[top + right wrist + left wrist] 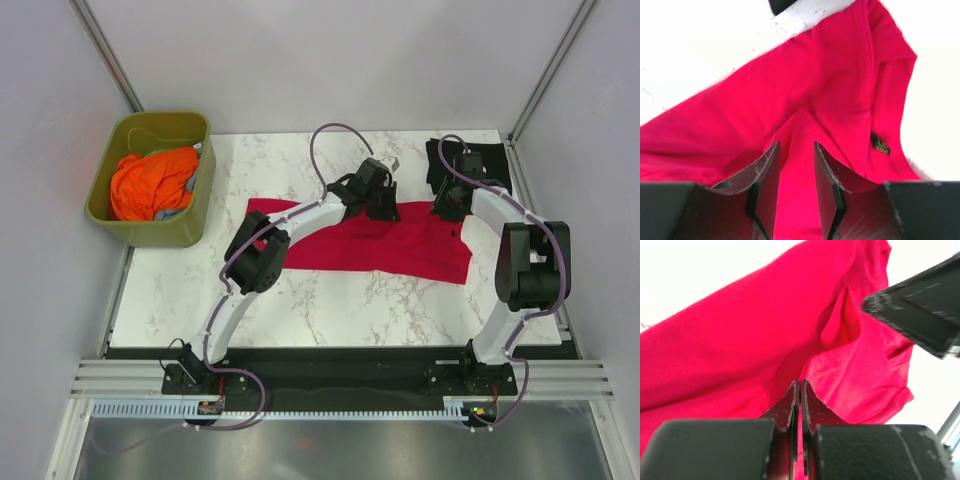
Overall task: Fold and stack the t-shirts
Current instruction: Fold the tshirt
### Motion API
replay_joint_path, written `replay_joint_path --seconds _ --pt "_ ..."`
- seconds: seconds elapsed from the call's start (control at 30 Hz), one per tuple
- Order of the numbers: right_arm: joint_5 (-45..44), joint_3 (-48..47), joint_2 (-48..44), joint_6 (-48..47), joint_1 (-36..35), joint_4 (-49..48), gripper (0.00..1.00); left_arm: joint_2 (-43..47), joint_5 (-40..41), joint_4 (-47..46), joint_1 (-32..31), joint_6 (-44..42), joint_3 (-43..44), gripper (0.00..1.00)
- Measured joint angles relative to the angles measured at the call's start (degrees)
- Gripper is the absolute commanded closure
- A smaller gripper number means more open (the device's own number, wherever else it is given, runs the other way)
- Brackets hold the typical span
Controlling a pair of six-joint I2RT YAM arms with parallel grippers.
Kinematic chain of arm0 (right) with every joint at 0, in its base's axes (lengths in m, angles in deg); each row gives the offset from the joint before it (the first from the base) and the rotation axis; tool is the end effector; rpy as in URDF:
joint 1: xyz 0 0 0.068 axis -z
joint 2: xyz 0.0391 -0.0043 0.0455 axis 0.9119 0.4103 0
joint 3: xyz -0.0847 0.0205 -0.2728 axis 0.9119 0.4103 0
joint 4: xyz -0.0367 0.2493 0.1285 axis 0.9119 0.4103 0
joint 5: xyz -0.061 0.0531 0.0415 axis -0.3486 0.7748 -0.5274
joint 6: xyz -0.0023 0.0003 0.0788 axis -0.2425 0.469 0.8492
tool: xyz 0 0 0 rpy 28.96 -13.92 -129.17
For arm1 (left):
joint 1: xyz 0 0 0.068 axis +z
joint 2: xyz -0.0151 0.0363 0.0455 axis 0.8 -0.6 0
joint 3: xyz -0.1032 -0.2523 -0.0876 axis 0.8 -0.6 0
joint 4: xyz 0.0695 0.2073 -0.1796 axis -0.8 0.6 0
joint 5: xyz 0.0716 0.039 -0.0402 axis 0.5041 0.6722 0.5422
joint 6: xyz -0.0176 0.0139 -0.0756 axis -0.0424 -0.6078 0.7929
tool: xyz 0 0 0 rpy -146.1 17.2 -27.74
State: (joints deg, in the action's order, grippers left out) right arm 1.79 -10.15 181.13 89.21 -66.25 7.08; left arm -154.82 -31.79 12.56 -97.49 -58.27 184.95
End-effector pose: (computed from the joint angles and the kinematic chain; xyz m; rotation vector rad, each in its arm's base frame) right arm 0.4170 0.0036 0.1786 0.6300 2.4862 0.2010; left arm 0.4180 -0.4292 0.1646 0.4281 2.3786 -0.8957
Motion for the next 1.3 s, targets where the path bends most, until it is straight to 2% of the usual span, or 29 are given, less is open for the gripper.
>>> replay_joint_path --seconds 0.37,0.6,1.03,1.13,1.17,1.23,1.3 --pt "-0.46 -0.87 5.49 -5.2 2.29 -2.56 0.63 1.46 1.95 0.26 0.94 4.55 -2.67 0.98" --pt "2.45 -4.31 8.98 -7.85 2.47 -3.89 0.62 1.46 2.4 1.14 1.92 5.64 -2.84 0.98" --pt "6.71 -4.81 11.02 -10.84 2.49 -5.68 0.66 1.46 2.32 1.25 2.23 6.19 -2.84 0.98" --pt "7.1 -4.83 11.15 -11.52 2.49 -5.92 0.85 1.44 2.25 1.25 2.23 6.34 -2.84 0.98" --pt "7.13 -4.83 11.17 -11.76 2.49 -5.9 0.94 1.42 2.23 1.27 2.23 6.4 -2.84 0.98" --pt "7.13 -4.83 11.21 -12.11 2.49 -5.9 1.0 1.38 2.05 1.27 2.25 6.62 -2.84 0.98" --pt "7.08 -4.92 11.21 -12.28 2.49 -5.86 1.0 1.33 1.97 1.27 2.25 6.91 -2.84 0.98"
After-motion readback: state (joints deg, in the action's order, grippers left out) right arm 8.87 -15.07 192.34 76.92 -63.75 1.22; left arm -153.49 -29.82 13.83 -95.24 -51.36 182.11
